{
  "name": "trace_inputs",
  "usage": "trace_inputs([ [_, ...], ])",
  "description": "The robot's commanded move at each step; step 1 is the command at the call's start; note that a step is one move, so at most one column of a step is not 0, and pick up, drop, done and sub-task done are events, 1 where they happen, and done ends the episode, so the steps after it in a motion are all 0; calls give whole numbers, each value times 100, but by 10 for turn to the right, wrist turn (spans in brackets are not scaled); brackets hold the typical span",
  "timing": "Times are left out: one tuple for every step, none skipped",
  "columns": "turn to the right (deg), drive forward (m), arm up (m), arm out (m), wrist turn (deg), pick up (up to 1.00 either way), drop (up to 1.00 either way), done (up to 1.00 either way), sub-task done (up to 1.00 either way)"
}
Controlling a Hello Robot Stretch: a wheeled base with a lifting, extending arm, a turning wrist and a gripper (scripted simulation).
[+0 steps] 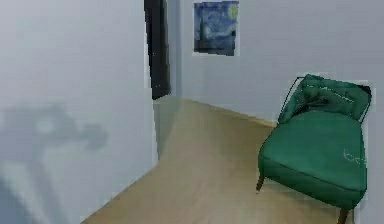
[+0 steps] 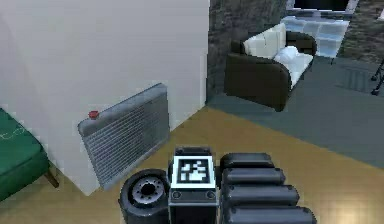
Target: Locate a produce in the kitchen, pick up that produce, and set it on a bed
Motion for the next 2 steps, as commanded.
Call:
trace_inputs([
  [0,100,0,0,0,0,0,0,0],
  [0,60,0,0,0,0,0,0,0],
])
